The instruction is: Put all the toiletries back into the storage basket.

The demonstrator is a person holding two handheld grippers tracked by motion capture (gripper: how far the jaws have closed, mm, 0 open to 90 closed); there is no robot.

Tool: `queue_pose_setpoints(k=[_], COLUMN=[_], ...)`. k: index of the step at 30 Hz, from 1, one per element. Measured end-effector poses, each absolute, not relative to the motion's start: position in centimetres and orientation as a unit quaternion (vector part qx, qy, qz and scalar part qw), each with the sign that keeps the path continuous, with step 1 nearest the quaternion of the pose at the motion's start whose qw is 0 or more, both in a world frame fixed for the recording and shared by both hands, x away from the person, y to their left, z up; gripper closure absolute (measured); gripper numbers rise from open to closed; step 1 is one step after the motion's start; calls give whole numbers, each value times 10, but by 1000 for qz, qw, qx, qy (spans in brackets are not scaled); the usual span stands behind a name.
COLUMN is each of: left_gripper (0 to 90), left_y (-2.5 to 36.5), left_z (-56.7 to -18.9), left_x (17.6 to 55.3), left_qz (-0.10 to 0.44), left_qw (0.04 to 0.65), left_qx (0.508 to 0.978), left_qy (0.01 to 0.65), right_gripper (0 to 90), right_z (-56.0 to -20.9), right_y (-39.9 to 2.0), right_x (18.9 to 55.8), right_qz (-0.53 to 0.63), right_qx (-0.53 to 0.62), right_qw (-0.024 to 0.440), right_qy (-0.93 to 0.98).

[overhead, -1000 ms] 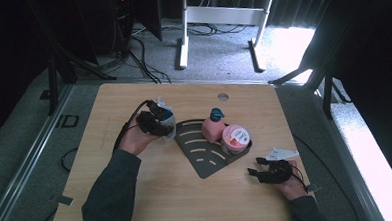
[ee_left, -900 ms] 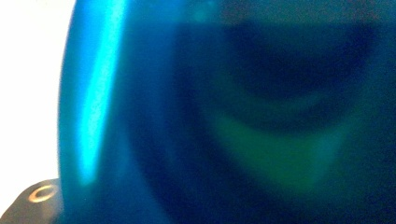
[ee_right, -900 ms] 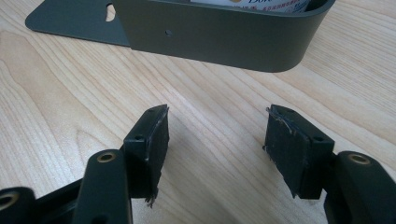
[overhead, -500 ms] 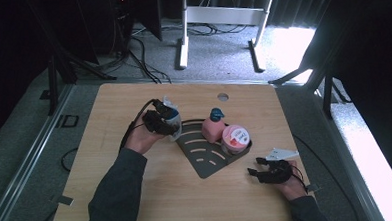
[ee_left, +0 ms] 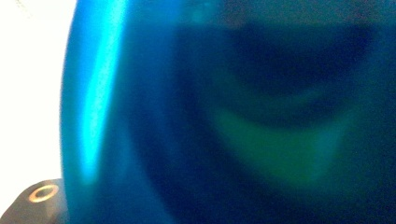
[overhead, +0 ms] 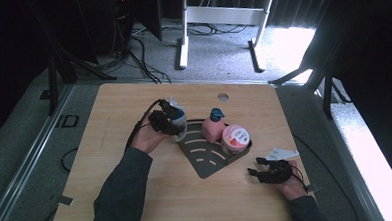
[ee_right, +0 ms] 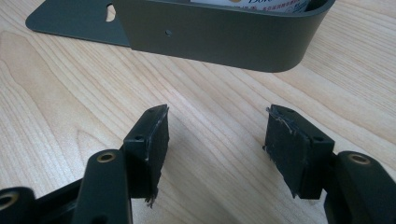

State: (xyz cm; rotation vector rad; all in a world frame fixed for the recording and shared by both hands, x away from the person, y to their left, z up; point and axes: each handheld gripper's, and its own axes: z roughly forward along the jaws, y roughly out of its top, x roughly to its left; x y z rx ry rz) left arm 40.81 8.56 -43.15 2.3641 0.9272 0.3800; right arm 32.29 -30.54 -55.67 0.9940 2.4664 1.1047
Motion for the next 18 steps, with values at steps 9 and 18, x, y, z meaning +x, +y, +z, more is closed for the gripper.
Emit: queue_pose_setpoints(k=[9, 18], left_gripper=[550, 551], left_y=[78, 72], left_z=[-435, -435], left_x=[411, 416], left_qz=[140, 141], left_qw=[282, 278], left_qx=[885, 887], left_qy=[344, 340], right_gripper=[392, 392], right_z=[-557, -557], right_y=[-305, -305], right_x=[323, 323], right_qz=[381, 380], right_qx=[342, 342], right_qw=[131, 131], right_qy=[849, 849])
